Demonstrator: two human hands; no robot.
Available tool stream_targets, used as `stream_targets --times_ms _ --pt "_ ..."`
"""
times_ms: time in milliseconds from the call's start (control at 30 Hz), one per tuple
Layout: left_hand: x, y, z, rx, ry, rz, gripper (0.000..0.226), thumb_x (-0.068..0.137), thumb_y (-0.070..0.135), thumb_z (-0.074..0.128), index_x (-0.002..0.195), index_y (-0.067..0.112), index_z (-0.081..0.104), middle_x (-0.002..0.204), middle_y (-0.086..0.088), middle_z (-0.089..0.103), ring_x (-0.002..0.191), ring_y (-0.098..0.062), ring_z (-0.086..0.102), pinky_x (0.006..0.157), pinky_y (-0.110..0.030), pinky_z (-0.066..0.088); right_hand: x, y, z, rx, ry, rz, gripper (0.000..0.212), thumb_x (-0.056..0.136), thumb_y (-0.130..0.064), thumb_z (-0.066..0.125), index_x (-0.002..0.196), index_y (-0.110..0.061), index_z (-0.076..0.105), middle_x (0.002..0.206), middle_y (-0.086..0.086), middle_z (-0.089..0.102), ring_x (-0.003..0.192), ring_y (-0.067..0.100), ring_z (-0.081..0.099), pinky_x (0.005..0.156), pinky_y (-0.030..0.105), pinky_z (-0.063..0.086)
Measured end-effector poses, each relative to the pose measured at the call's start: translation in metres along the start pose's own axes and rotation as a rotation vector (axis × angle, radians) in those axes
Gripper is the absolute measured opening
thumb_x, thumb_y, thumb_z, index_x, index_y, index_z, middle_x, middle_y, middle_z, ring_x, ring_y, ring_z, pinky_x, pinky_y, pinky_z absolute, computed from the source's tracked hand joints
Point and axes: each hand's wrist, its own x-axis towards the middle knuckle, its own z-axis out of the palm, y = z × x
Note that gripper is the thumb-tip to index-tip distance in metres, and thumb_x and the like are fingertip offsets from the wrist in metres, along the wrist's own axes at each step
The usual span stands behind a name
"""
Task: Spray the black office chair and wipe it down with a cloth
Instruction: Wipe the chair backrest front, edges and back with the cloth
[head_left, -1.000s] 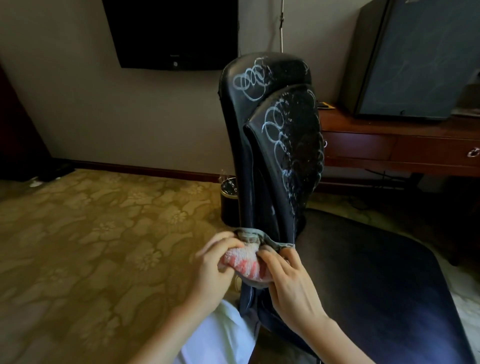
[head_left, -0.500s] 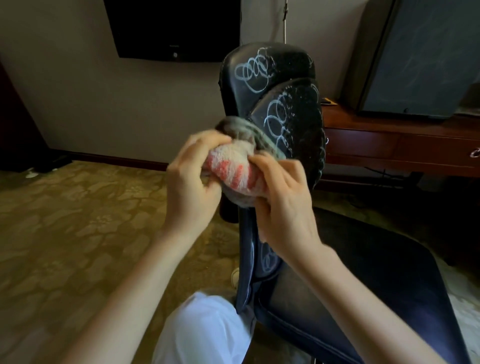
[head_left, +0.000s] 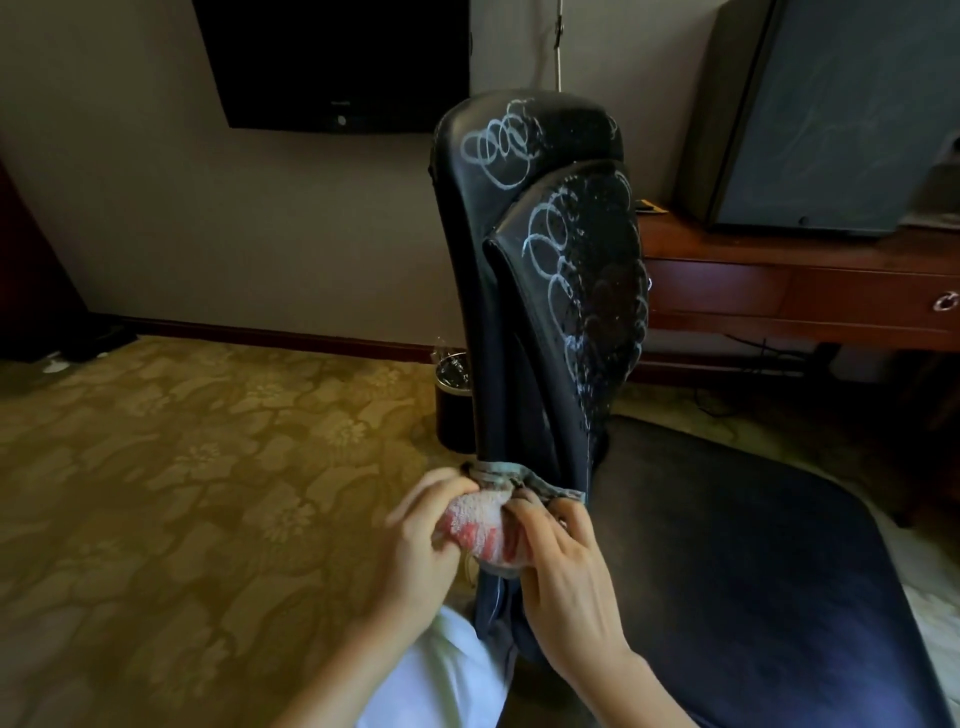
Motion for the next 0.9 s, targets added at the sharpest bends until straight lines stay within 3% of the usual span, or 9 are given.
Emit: stream_targets --times_ms 167,233,300,400,567,700,800,900 --pt "0.060 0.051 -0.035 0.032 0.237 0.182 0.058 0.058 -0.028 0.056 0.108 0.000 0.066 0.116 -0.017 0.062 0.115 -0.014 0.051 0.102 -0.014 0.040 0.061 -0.024 -0.045 0.093 0.214 -0.105 0.040 0.084 -0.013 0.043 0.118 0.000 0.060 0.118 0.013 0.064 0.103 0.027 0.048 0.087 0.032 0.043" --pt "0.100 0.074 -0.058 0.033 0.310 0.266 0.055 0.058 -0.026 0.051 0.106 -0.002 0.065 0.113 -0.016 0.062 0.112 -0.017 0.054 0.102 -0.020 0.041 0.102 -0.037 -0.073 0.095 0.290 -0.153 0.042 0.082 -0.012 0.042 0.117 0.002 0.060 0.117 0.014 0.064 0.103 0.028 0.049 0.088 0.032 0.042" --pt "0.131 0.087 -0.078 0.067 0.337 0.317 0.048 0.065 -0.021 0.051 0.106 -0.001 0.064 0.111 -0.014 0.061 0.109 -0.015 0.054 0.098 -0.016 0.041 0.135 -0.044 -0.096 0.077 0.302 -0.196 0.043 0.080 -0.015 0.042 0.116 0.000 0.061 0.114 0.012 0.065 0.102 0.028 0.050 0.084 0.030 0.041" --pt "0.138 0.089 -0.085 0.101 0.298 0.320 0.044 0.069 -0.017 0.054 0.108 0.002 0.063 0.114 -0.013 0.058 0.110 -0.009 0.050 0.094 -0.010 0.040 0.144 -0.041 -0.104 0.056 0.244 -0.242 0.044 0.082 -0.017 0.042 0.120 -0.003 0.060 0.120 0.010 0.063 0.109 0.024 0.050 0.091 0.026 0.040" --pt "0.086 0.054 -0.042 0.081 0.221 0.203 0.056 0.061 -0.021 0.062 0.111 0.004 0.061 0.122 -0.012 0.055 0.116 -0.008 0.044 0.098 -0.027 0.046 0.095 -0.011 -0.070 -0.015 0.151 -0.206 0.040 0.086 -0.017 0.048 0.123 -0.006 0.060 0.129 0.010 0.060 0.116 0.025 0.046 0.101 0.029 0.037" --pt "0.035 0.025 -0.003 0.036 0.180 0.067 0.073 0.051 -0.027 0.062 0.114 0.011 0.056 0.122 -0.016 0.057 0.118 -0.010 0.044 0.104 -0.006 0.029 0.054 0.006 -0.036 -0.128 0.089 -0.211 0.037 0.087 -0.015 0.047 0.118 -0.006 0.063 0.124 0.011 0.063 0.113 0.027 0.049 0.102 0.031 0.037" --pt "-0.001 0.005 0.019 -0.001 0.073 -0.052 0.081 0.049 -0.028 0.060 0.112 0.021 0.054 0.121 -0.010 0.057 0.117 -0.014 0.051 0.102 -0.004 0.028 0.016 0.019 -0.004 -0.161 -0.029 -0.157 0.038 0.086 -0.014 0.047 0.120 -0.007 0.063 0.124 0.010 0.063 0.110 0.029 0.056 0.092 0.041 0.051" --pt "-0.023 -0.015 0.028 0.019 -0.071 -0.107 0.077 0.048 -0.027 0.059 0.109 0.020 0.060 0.121 -0.003 0.056 0.111 -0.022 0.059 0.099 -0.006 0.033 -0.010 0.028 0.018 -0.186 -0.151 -0.105 0.041 0.083 -0.016 0.046 0.120 -0.010 0.062 0.124 0.007 0.063 0.109 0.025 0.054 0.083 0.040 0.056"
